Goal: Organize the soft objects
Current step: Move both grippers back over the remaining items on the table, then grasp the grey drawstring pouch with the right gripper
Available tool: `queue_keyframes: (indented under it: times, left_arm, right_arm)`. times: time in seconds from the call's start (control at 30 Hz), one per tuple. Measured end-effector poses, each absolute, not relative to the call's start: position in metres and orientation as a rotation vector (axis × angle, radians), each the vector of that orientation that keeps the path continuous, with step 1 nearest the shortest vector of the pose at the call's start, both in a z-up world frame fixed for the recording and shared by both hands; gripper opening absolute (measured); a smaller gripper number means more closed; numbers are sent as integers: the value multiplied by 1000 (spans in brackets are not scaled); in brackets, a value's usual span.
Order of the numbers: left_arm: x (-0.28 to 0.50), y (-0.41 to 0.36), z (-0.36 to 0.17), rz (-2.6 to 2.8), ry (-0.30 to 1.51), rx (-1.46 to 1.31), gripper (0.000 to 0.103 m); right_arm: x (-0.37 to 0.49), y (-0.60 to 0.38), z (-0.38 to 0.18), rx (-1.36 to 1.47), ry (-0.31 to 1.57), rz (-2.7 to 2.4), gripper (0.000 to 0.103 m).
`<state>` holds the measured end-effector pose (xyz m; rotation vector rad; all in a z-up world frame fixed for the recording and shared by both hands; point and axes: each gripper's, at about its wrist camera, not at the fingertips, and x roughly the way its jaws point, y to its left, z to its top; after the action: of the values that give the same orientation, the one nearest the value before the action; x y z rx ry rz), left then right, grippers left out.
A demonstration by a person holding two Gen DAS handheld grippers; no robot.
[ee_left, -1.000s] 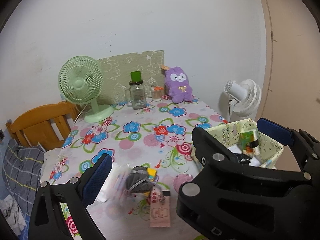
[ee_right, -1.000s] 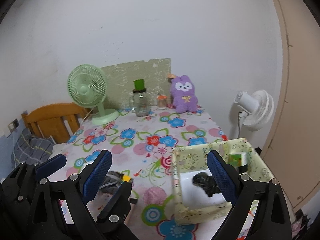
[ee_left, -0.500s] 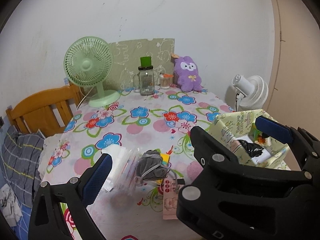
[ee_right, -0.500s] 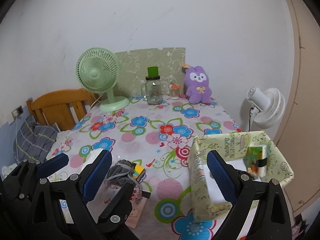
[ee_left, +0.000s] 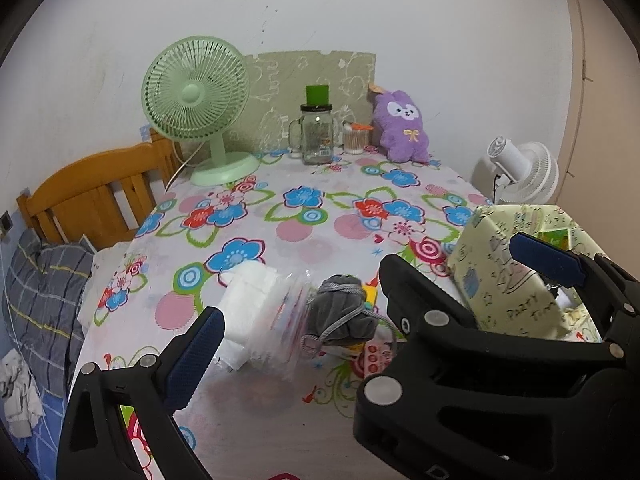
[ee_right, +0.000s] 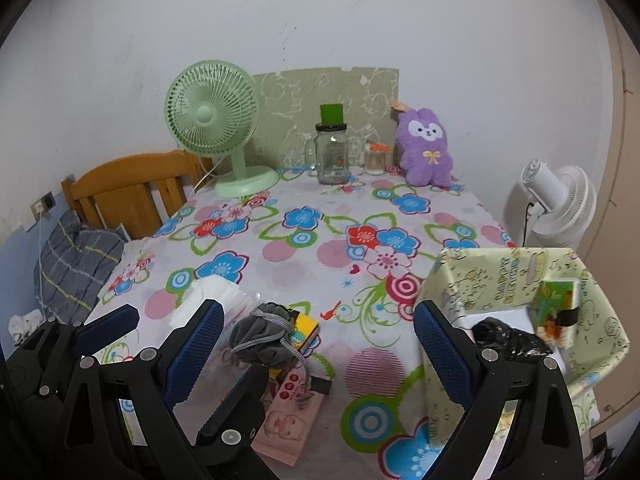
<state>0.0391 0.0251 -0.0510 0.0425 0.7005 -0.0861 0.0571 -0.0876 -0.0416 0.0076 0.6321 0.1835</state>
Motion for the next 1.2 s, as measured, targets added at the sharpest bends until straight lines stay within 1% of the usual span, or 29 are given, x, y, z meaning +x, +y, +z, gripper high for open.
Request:
queue_keyframes:
  times: [0.23, 0.6, 0.7, 0.8, 0.87, 1.03, 1.07, 1.1, 1.17, 1.2]
  left_arm:
    - [48, 38, -65, -65, 734, 21, 101]
    - [62, 52, -91, -19, 803, 3, 100]
    - [62, 53, -95, -11, 804, 16, 100]
    - [65, 53, -102, 15, 817, 33, 100]
    - [67, 55, -108, 20, 830, 34, 100]
    - [72, 60, -115, 25, 851, 20, 100]
    - [72, 61, -115, 26, 851, 19, 100]
    - [73, 61, -116, 26, 851, 18, 100]
    - [74, 62, -116, 25, 852, 13, 100]
    - [74, 63, -116, 27, 852, 12, 100]
  right_arm:
    - [68, -74, -54, -23, 662, 199, 97]
    - [88, -59, -82, -39, 739, 231, 92]
    - [92, -58, -88, -32, 757, 238, 89]
    - [98, -55, -96, -28, 782, 254, 84]
    - [102, -51, -102, -28, 803, 263, 77]
    - [108, -48, -111, -12, 837, 284, 75]
    - [109, -47, -112, -11, 839, 288, 73]
    - [110, -46, -113, -12, 844, 293, 71]
    - [111, -44, -116, -10, 860, 310, 63]
    - [111, -43, -117, -10, 866, 319, 61]
